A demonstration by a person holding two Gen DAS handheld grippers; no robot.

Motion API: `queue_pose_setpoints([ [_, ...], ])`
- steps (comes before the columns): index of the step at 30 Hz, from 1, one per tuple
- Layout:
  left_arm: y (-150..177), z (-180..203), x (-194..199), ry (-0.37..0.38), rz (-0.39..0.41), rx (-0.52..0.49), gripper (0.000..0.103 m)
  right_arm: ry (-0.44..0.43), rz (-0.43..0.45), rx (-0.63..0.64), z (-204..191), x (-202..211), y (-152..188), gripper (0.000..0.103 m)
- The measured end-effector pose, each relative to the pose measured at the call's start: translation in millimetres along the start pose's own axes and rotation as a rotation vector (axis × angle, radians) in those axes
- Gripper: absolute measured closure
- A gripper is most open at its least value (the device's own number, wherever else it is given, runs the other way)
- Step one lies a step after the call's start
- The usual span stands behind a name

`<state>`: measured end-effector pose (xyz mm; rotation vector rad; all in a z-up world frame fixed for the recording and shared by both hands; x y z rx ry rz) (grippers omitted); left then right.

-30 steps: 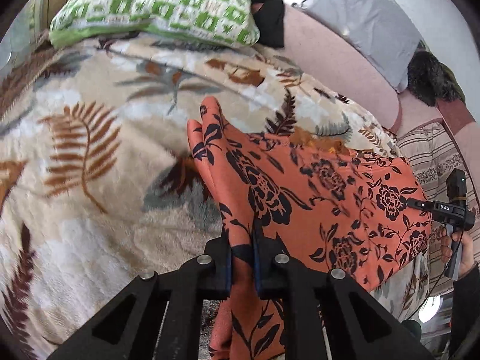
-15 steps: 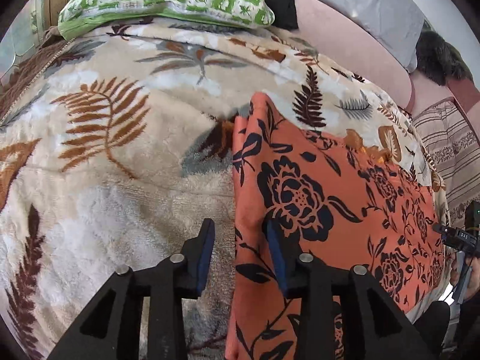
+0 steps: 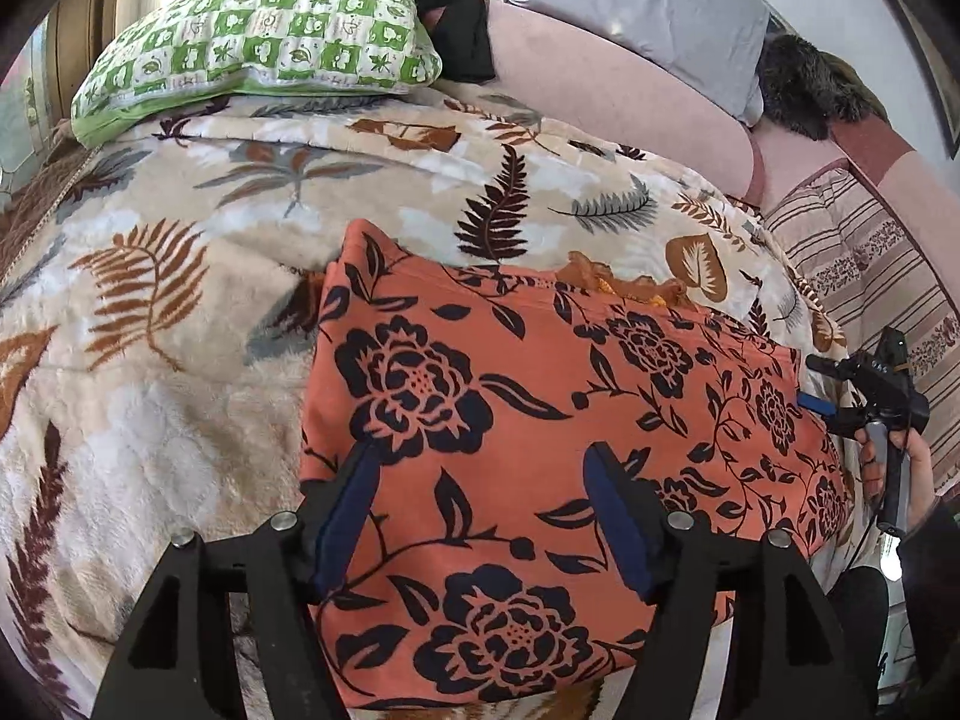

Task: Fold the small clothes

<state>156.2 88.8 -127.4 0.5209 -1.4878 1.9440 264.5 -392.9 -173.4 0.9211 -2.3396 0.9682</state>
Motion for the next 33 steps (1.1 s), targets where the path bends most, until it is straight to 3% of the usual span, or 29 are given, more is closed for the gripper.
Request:
queue_pose_setpoints([
  [1, 4.1, 3.2, 3.2, 0.009, 0.008, -0.001, 0.032, 0.004, 0.046, -0.022, -4.3, 14.0, -3.8, 0.029],
  [3, 11.6, 7.1, 4.0, 0.002, 0.007, -0.023, 0.032, 0.004, 0.068, 0.085, -30.4, 38.0, 2.5, 0.027],
  [6, 23.1, 6.7, -2.0, -0.016, -0.013, -0.007, 0.032, -0.175, -0.011, 0.102, -71.8, 66.3, 39.9, 0.021],
  [7, 27.0, 7.2, -4.3, -0.009, -0.019, 0.005, 0.032, -0.189, -0.042, 0.100, -76.4, 70.3, 57.3, 0.017],
  [8, 31.1, 7.8, -7.5, -0.003, -0.024, 0.010, 0.032, -0.172, -0.068, 0.103, -70.0, 69.7, 74.3, 0.017],
  [10, 40.7, 6.0, -14.6, -0.025, -0.056, 0.001, 0.032, -0.029, -0.086, 0.110, -27.9, 53.9, 97.2, 0.020],
  [12, 42.1, 7.9, -9.7, -0.032, -0.047, -0.017, 0.032, -0.028, -0.023, -0.020, 0.9, 55.8, 94.9, 0.040],
  [15, 37.7, 13.6, 6.2, -0.003, -0.007, -0.001, 0.032, -0.074, 0.043, 0.067, -36.2, 90.5, 95.1, 0.022],
  [18, 41.2, 15.0, 8.2, -0.004, -0.002, 0.005, 0.028, -0.184, -0.002, 0.103, -64.4, 105.6, 117.6, 0.018],
  [20, 50.6, 12.8, 0.8, -0.021, -0.035, 0.008, 0.027, -0.087, -0.049, 0.129, -45.5, 91.6, 137.1, 0.018],
  [21, 56.9, 11.0, -4.2, -0.036, -0.063, -0.004, 0.027, 0.018, -0.081, 0.104, -19.0, 79.8, 144.8, 0.018],
  [22, 60.4, 11.6, -4.9, -0.048, -0.068, -0.037, 0.027, 0.024, -0.079, 0.019, 0.0, 75.5, 147.0, 0.022],
  [24, 58.4, 18.0, 4.8, -0.066, -0.036, -0.092, 0.027, -0.020, -0.025, -0.055, -2.0, 91.4, 139.9, 0.022],
  [29, 40.7, 33.4, 18.7, -0.035, 0.080, -0.101, 0.025, -0.007, 0.041, 0.101, -29.9, 111.7, 116.7, 0.022],
  [33, 47.9, 30.5, -3.7, -0.041, 0.027, -0.096, 0.023, 0.076, 0.071, 0.092, -10.9, 97.2, 71.6, 0.022],
])
Point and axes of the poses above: each gripper's, at about its wrist camera, not at the fingertips, and x roughly against the way its jaws point, z to its right, y to its underside, the point moved 7 cm from there along -x, roughly the way its jaws point, and after that the axes turned 14 degrees about z, right-handed, at the moved point
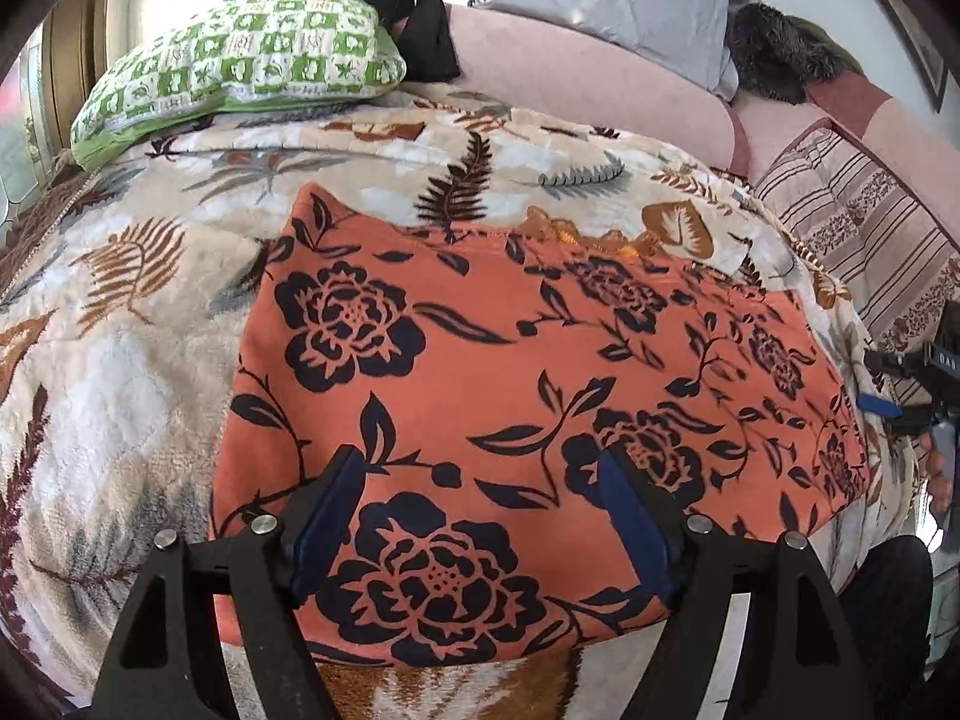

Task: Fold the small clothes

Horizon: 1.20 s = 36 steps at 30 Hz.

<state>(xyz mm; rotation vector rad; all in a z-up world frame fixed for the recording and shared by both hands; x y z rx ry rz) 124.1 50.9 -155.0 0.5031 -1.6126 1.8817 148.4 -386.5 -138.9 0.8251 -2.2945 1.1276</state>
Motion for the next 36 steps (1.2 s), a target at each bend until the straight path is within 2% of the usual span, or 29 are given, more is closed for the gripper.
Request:
queue_pose_setpoints([
  [2, 9.7, -4.6, -10.3, -0.010, -0.028, 0.005, 0.023, 0.045, 0.004, 0.008, 10.6, -18.5, -27.1, 0.022],
  [5, 9.3, -2.3, -12.6, -0.009, 0.007, -0.028, 0.021, 0.080, -0.016, 0.011, 24.8, -52.0, -54.5, 0.022],
  [8, 10.0, -1.4, -17.2, -0.010, 0.021, -0.047, 0.018, 0.082, -0.090, 0.047, 22.5, -88.7, -56.5, 0.022],
  [9, 10.5, -1.4, -17.9, -0.011, 0.025, -0.052, 0.017, 0.076, -0.102, 0.066, 19.2, -94.4, -55.4, 0.026],
  [10, 10.5, -0.9, -18.0, -0.011, 0.029, -0.059, 0.017, 0.072, -0.115, 0.108, 11.6, -98.3, -53.2, 0.065],
  [11, 10.5, -0.9, -18.3, -0.011, 0.030, -0.062, 0.017, 0.092, -0.117, 0.137, 5.0, -96.4, -53.4, 0.080],
  [13, 9.8, -1.2, -19.6, -0.007, 0.036, -0.058, 0.017, 0.114, -0.021, 0.196, -11.7, -76.4, -64.4, 0.088],
  [14, 9.8, -1.2, -20.4, -0.006, 0.040, -0.056, 0.016, 0.136, 0.015, 0.204, -9.7, -71.3, -68.2, 0.088],
  [15, 9.8, -0.8, -20.9, -0.007, 0.042, -0.059, 0.015, 0.184, -0.005, 0.189, 5.2, -78.4, -65.2, 0.088],
  [16, 9.5, 0.3, -22.0, -0.009, 0.041, -0.067, 0.015, 0.244, -0.062, 0.153, 29.6, -93.5, -55.6, 0.087],
  [17, 9.4, 0.5, -22.1, -0.011, 0.037, -0.073, 0.014, 0.229, -0.059, 0.120, 38.9, -100.0, -52.2, 0.085],
  [18, 9.5, 0.0, -20.5, -0.007, 0.037, -0.074, 0.015, 0.202, -0.021, 0.112, 37.4, -94.5, -55.6, 0.082],
  [20, 9.1, -2.5, -15.2, -0.004, 0.035, -0.053, 0.015, 0.193, 0.017, 0.104, 28.1, -76.4, -58.9, 0.070],
  [21, 8.0, -3.5, -11.1, -0.003, 0.033, -0.036, 0.015, 0.194, 0.023, 0.111, 23.6, -67.3, -58.4, 0.042],
  [22, 6.1, -4.9, -5.1, -0.002, 0.039, -0.017, 0.015, 0.214, 0.051, 0.115, 18.1, -55.1, -58.6, 0.024],
  [23, 2.6, -7.4, 3.8, -0.003, 0.055, 0.004, 0.015, 0.229, 0.086, 0.129, 11.6, -40.4, -58.8, 0.024],
  [25, -3.5, -15.3, 25.9, -0.013, 0.106, 0.042, 0.015, 0.169, 0.117, 0.144, -14.8, -10.9, -51.4, 0.024],
  [28, 1.3, -34.8, 56.0, -0.018, 0.142, 0.141, 0.015, -0.032, 0.112, 0.130, -63.9, 27.0, -19.7, 0.023],
  [30, 12.9, -49.1, 60.3, -0.005, 0.114, 0.229, 0.014, -0.195, 0.064, 0.150, -92.1, 35.9, 15.6, 0.018],
  [31, 20.2, -55.9, 57.1, -0.005, 0.082, 0.269, 0.015, -0.250, 0.034, 0.154, -95.3, 33.7, 32.6, 0.015],
  [32, 30.6, -62.6, 49.2, 0.001, 0.027, 0.313, 0.015, -0.250, 0.004, 0.158, -89.0, 25.6, 45.9, 0.015],
  [33, 41.8, -68.6, 38.9, -0.016, -0.051, 0.339, 0.015, -0.178, -0.028, 0.149, -72.6, 7.0, 58.2, 0.015],
  [34, 51.0, -74.1, 34.1, -0.049, -0.105, 0.354, 0.019, -0.062, -0.073, 0.116, -44.4, -13.3, 67.8, 0.015],
  [35, 49.2, -76.1, 40.5, -0.055, -0.079, 0.358, 0.025, 0.028, -0.122, 0.025, -11.6, -29.2, 77.2, 0.018],
  [36, 45.3, -75.5, 48.4, -0.045, -0.066, 0.365, 0.024, -0.019, -0.061, -0.058, -3.7, -23.8, 71.2, 0.023],
])
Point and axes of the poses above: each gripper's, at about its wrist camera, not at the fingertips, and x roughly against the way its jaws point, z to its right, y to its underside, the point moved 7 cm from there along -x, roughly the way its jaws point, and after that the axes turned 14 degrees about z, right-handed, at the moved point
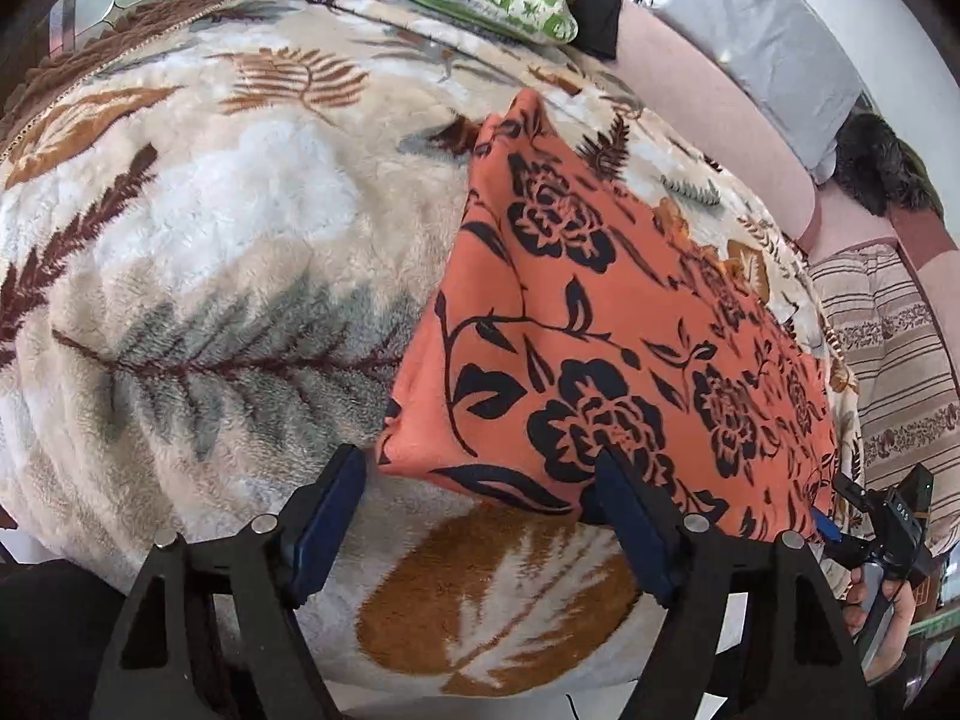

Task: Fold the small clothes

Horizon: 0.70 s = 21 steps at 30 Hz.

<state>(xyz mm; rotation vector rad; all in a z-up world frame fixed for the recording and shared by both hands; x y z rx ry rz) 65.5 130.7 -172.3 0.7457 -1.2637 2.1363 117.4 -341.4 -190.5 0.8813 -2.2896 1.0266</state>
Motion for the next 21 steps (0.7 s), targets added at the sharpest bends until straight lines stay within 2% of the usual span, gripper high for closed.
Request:
queue_pose_setpoints([
  [2, -10.1, 5.0, 18.6, 0.042, 0.051, 0.022, 0.024, -0.027, 0.027, -0.061, -2.3, 16.3, -8.0, 0.021],
  [5, -26.7, 13.9, 31.4, 0.073, 0.117, 0.011, 0.023, -0.027, 0.054, 0.042, -6.4, 23.3, -10.3, 0.018],
  [7, -27.2, 10.3, 22.6, 0.035, 0.095, -0.005, 0.023, -0.012, 0.022, 0.003, 7.8, 18.0, -3.3, 0.018],
  [8, -22.0, 5.5, 12.3, 0.010, 0.052, -0.003, 0.023, -0.042, 0.049, -0.026, 9.4, 22.8, -2.7, 0.018],
  [9, -16.9, -1.3, 1.9, -0.015, 0.010, 0.014, 0.042, -0.060, 0.066, -0.036, 9.9, 29.5, -2.2, 0.018],
  [10, -9.7, -11.5, -8.2, -0.044, -0.046, 0.038, 0.067, -0.067, 0.069, -0.033, 10.1, 29.0, -2.0, 0.018],
  [11, -2.7, -19.6, -14.2, -0.055, -0.080, 0.069, 0.081, -0.069, 0.070, -0.026, 10.5, 29.8, 0.0, 0.018],
  [13, -4.3, -21.2, -8.6, -0.029, -0.063, 0.105, 0.081, -0.076, 0.066, -0.019, 10.6, 31.9, 0.4, 0.017],
  [17, -9.0, -15.1, 1.0, -0.054, -0.080, 0.063, 0.078, -0.110, 0.071, -0.039, 15.1, 32.8, -0.2, 0.017],
  [19, -18.4, -8.0, 8.4, -0.063, -0.070, 0.031, 0.066, -0.120, 0.069, -0.048, 17.1, 33.6, -0.6, 0.017],
  [20, -29.9, -2.0, 12.6, -0.047, -0.038, 0.018, 0.054, -0.125, 0.069, -0.052, 18.3, 35.0, -0.8, 0.017],
  [21, -44.1, 5.1, 16.1, -0.029, 0.003, -0.008, 0.049, -0.130, 0.069, -0.055, 19.0, 35.9, -0.9, 0.016],
])
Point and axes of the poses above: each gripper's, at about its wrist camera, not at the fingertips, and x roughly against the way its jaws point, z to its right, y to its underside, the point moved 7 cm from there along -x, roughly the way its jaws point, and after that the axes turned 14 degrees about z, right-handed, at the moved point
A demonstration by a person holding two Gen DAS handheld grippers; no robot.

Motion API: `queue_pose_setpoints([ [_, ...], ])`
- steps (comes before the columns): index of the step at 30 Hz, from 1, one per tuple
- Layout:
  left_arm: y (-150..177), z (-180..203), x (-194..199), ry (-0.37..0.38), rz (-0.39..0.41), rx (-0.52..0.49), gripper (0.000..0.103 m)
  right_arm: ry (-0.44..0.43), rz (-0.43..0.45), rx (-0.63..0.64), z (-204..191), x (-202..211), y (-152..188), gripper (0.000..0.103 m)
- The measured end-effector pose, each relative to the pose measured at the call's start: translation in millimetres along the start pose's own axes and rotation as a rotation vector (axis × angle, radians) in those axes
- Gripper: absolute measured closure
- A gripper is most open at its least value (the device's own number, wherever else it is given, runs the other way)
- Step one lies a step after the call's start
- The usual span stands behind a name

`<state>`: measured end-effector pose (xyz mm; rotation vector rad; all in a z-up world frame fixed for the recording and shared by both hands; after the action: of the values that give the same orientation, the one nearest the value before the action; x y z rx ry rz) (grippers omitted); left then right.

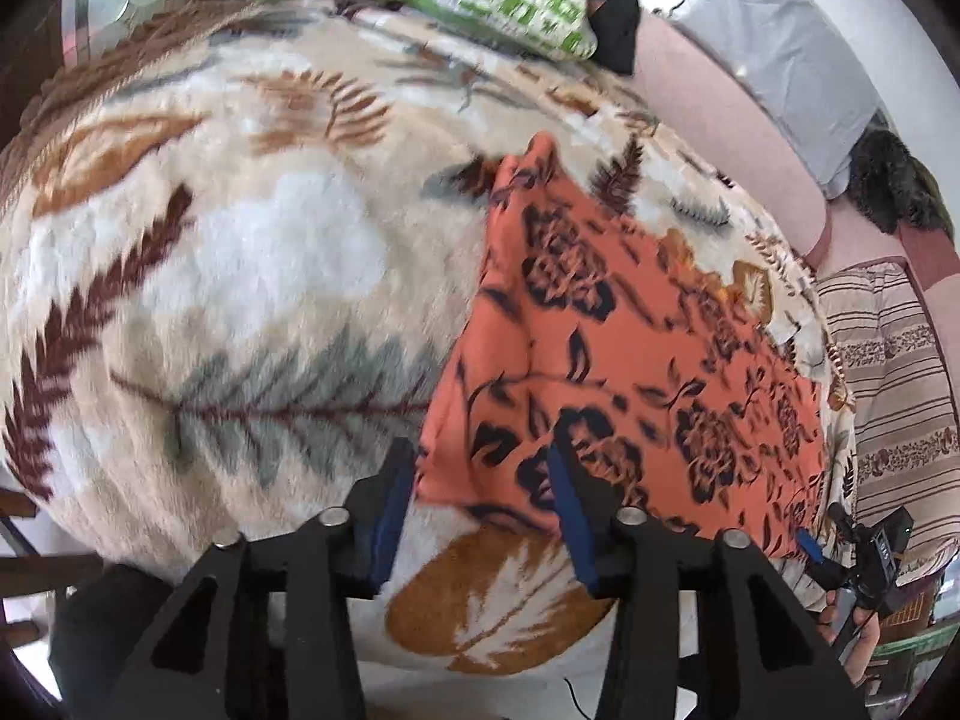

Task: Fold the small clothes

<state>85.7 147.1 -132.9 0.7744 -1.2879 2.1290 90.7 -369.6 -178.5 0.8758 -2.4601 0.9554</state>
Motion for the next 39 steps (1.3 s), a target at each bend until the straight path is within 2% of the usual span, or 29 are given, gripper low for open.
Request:
queue_pose_setpoints([
  [2, -31.7, 15.9, -5.0, 0.013, 0.067, -0.106, 0.049, -0.006, -0.002, 0.005, -1.9, -1.5, 0.8, 0.015],
  [4, -61.5, 19.8, -28.8, 0.014, 0.068, -0.145, 0.049, -0.006, -0.002, 0.014, -3.7, -3.3, 1.2, 0.014],
  [9, -106.8, 15.3, -115.9, 0.001, 0.008, -0.097, 0.049, -0.013, -0.010, 0.037, -6.9, -3.7, 1.3, 0.013],
  [11, -99.9, -7.7, -151.1, -0.081, -0.069, -0.049, 0.051, -0.024, -0.011, 0.030, -6.4, -4.2, 1.9, 0.013],
  [12, -93.2, -19.0, -164.2, -0.088, -0.099, 0.010, 0.052, -0.028, -0.011, 0.023, -6.0, -4.7, 2.2, 0.013],
  [13, -95.9, -23.6, -163.2, -0.071, -0.068, 0.065, 0.051, -0.031, -0.013, 0.018, -5.5, -5.6, 1.5, 0.013],
  [14, -98.2, -21.0, -157.5, -0.077, -0.058, 0.066, 0.052, -0.033, -0.015, 0.015, -6.0, -6.6, 0.9, 0.013],
  [17, -102.5, -9.0, -131.3, -0.127, -0.001, -0.008, 0.052, -0.028, -0.015, 0.012, -5.8, -8.9, 0.3, 0.013],
  [20, -98.9, 6.2, -90.5, -0.094, 0.079, -0.065, 0.051, -0.029, -0.005, 0.004, -7.6, -6.4, -0.1, 0.012],
  [23, -81.7, 24.6, -51.9, -0.053, 0.118, -0.139, 0.050, -0.031, 0.006, -0.034, -8.0, 0.8, -2.9, 0.012],
  [25, -67.2, 38.3, -34.2, -0.037, 0.134, -0.196, 0.046, -0.060, 0.033, -0.056, -15.2, 8.3, -9.8, 0.012],
  [26, -57.0, 43.6, -26.2, -0.032, 0.140, -0.218, 0.041, -0.086, 0.043, -0.057, -22.5, 11.2, -13.7, 0.012],
  [29, -26.4, 60.8, -18.8, -0.011, 0.140, -0.288, 0.032, -0.151, 0.033, -0.052, -44.6, 9.7, -23.3, 0.012],
  [31, -7.8, 67.1, -27.6, -0.011, 0.115, -0.319, 0.031, -0.191, 0.011, -0.062, -51.3, -1.0, -28.9, 0.012],
  [32, 2.3, 66.0, -36.6, -0.017, 0.086, -0.328, 0.030, -0.172, 0.005, -0.080, -44.2, -9.7, -30.9, 0.012],
  [34, 23.0, 57.3, -55.3, -0.056, 0.003, -0.335, 0.031, -0.029, -0.019, -0.150, -8.8, -27.9, -28.9, 0.014],
  [35, 28.8, 55.1, -59.1, -0.070, -0.011, -0.354, 0.031, -0.058, -0.014, -0.256, 4.2, -30.2, -27.6, 0.016],
  [36, 29.3, 57.2, -55.4, -0.066, 0.021, -0.380, 0.031, -0.079, 0.013, -0.305, 5.9, -25.0, -31.1, 0.016],
  [38, 28.8, 62.1, -50.7, -0.058, 0.033, -0.403, 0.030, -0.046, 0.011, -0.244, -10.8, -17.8, -37.4, 0.015],
  [39, 28.8, 64.2, -50.1, -0.049, 0.031, -0.402, 0.030, -0.062, 0.022, -0.193, -25.6, -15.9, -42.8, 0.014],
])
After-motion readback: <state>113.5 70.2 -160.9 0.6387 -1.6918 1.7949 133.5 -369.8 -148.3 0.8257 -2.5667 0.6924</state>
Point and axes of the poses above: each gripper's, at about its wrist camera, not at the fingertips, and x roughly against the way its jaws point, z to its right, y to its underside, the point moved 7 cm from there along -x, roughly the way its jaws point, and after that the axes turned 14 degrees about z, right-handed, at the moved point
